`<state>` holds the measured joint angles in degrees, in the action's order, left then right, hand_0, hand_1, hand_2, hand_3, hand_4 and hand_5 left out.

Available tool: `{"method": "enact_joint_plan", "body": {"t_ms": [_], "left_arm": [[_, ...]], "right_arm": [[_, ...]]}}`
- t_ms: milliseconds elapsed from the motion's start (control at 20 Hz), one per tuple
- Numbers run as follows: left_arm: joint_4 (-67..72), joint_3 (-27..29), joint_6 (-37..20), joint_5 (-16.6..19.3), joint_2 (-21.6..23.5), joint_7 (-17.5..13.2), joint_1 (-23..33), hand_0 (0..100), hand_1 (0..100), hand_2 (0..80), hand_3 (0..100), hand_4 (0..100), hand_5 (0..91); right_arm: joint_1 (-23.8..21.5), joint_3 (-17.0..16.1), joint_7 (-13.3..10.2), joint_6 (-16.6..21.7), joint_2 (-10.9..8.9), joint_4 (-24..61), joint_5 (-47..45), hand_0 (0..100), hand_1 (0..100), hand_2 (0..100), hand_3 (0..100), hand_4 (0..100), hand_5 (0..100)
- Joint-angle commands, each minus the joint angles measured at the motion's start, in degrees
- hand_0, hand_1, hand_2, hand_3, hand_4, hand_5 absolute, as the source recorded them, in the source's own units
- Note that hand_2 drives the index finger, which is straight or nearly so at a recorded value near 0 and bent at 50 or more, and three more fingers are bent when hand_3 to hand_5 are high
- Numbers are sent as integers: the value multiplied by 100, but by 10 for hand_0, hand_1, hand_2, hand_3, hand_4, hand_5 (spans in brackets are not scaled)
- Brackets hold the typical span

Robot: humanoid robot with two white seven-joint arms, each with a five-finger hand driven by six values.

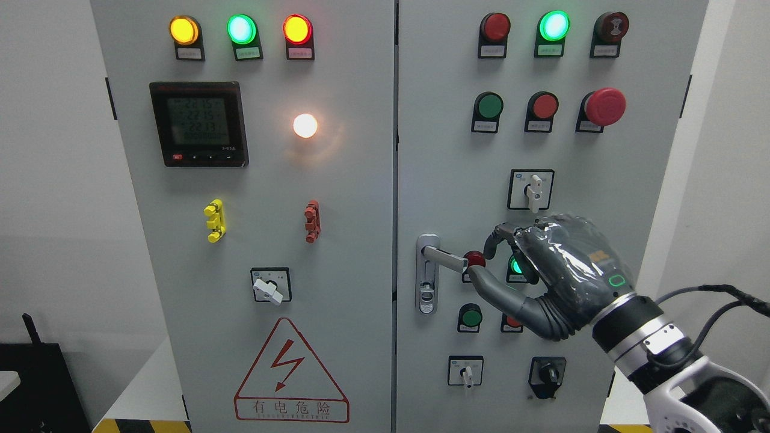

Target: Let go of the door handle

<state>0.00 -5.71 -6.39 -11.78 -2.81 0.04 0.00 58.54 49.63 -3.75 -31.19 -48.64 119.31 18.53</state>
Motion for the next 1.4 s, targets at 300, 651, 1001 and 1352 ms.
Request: {"method": "enact_joint_plan", "body": {"t_ms": [300,651,1001,1352], "left_arm": [[-176,0,-2,0,0,5,185,120,389,0,0,0,0],[-176,0,-2,0,0,5,185,120,389,0,0,0,0],[-176,0,-2,0,0,5,185,120,389,0,0,0,0],[-176,0,-2,0,0,5,185,120,389,0,0,0,0]], "right_arm": [[53,100,6,-256,478,-277,-24,383,0,451,1000,1000,1000],[149,109,6,-335,619,-453,-24,380,0,445,1000,1000,1000],[211,152,6,-344,733,-514,-16,381,0,443,1000,1000,1000],[211,179,6,-379,751,-523,-16,380,0,445,1000,1000,1000]]}}
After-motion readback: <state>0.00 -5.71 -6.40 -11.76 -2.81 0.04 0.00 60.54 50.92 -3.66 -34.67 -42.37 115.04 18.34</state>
